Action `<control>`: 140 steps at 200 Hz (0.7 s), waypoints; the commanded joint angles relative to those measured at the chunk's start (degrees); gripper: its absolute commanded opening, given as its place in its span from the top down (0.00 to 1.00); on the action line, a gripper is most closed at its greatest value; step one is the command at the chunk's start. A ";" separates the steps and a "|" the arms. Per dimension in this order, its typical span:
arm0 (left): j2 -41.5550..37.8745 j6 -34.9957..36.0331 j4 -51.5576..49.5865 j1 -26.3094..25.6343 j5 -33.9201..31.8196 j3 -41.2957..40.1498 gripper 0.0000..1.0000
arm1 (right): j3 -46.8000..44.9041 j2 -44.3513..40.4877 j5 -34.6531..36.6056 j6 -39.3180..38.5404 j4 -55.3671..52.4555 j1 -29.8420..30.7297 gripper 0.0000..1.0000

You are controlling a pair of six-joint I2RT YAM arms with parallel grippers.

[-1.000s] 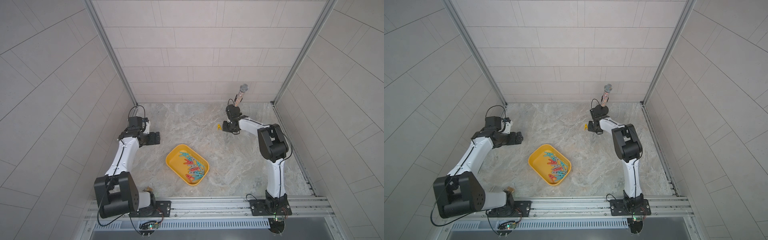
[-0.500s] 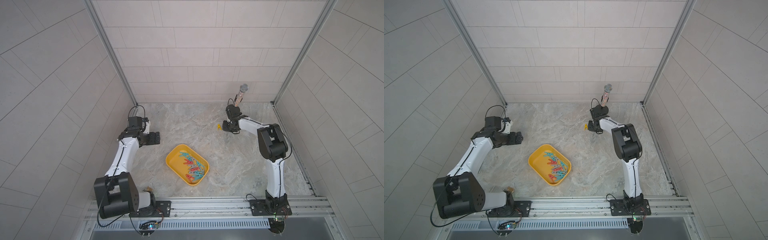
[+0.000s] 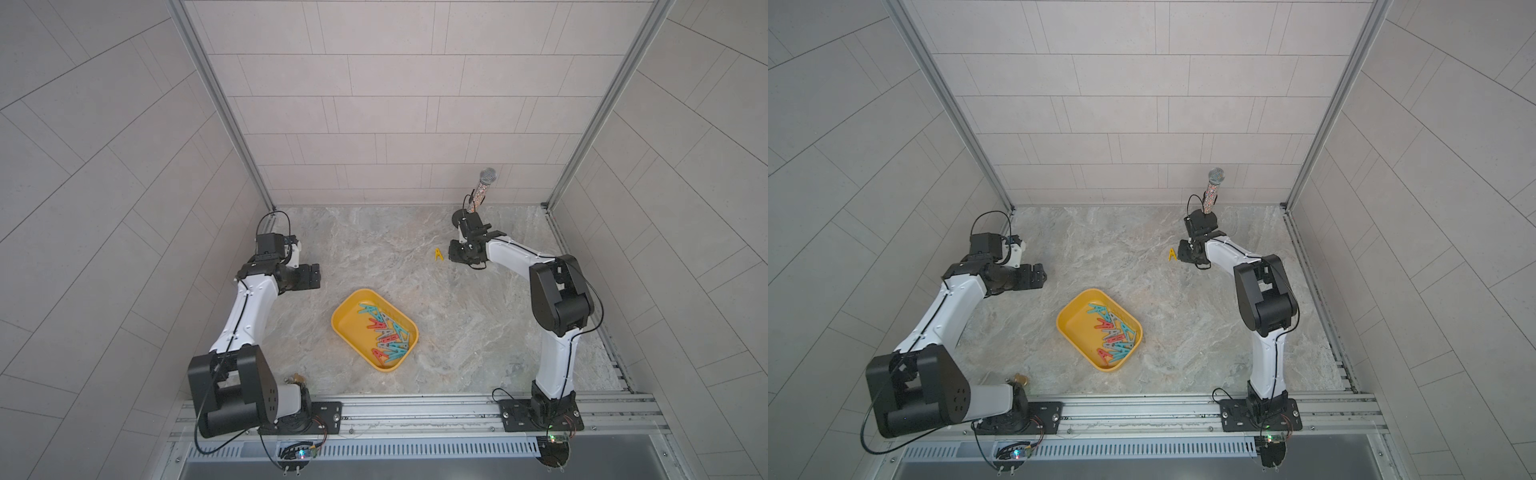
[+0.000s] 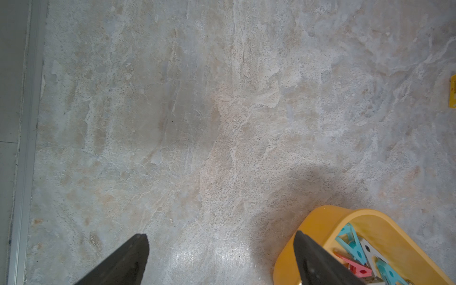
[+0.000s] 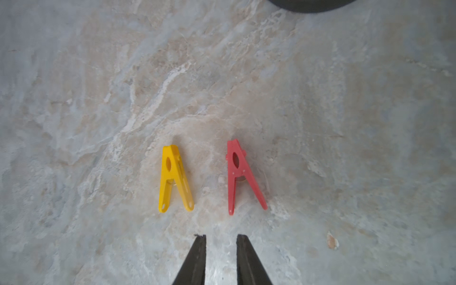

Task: Take the clothespins out of the storage box
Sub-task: Pick up the clothespin from the storage box.

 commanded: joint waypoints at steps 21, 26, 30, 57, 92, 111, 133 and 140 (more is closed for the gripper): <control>-1.36 0.77 -0.73 0.53 -0.31 -0.37 0.00 | -7.61 -10.92 -2.62 -0.54 -0.22 2.39 0.75; -1.36 0.84 -0.86 0.49 -0.48 -0.33 0.00 | -8.33 -12.13 -3.18 -1.05 -0.46 2.55 0.75; -1.38 0.87 -0.86 0.51 -0.52 -0.26 0.00 | -8.84 -13.09 -3.67 -1.57 -0.64 2.62 0.75; -1.28 0.87 -0.89 0.53 -0.60 -0.25 0.00 | -11.53 -19.26 -7.91 -5.74 -2.04 4.37 0.75; -1.01 0.87 -0.79 0.51 -2.78 0.02 0.00 | -10.94 -23.68 -8.96 -12.56 -6.24 10.38 0.76; -0.76 0.78 -0.75 0.52 -3.95 0.01 0.00 | -9.82 -24.45 -9.39 -15.55 -7.91 14.54 0.76; -0.33 0.37 -0.78 0.53 -5.57 0.17 0.00 | -8.48 -23.84 -14.04 -19.73 -8.43 19.49 0.76; -0.24 0.03 -0.86 0.53 -6.29 0.27 0.00 | -7.76 -23.28 -15.52 -21.30 -8.83 21.26 0.76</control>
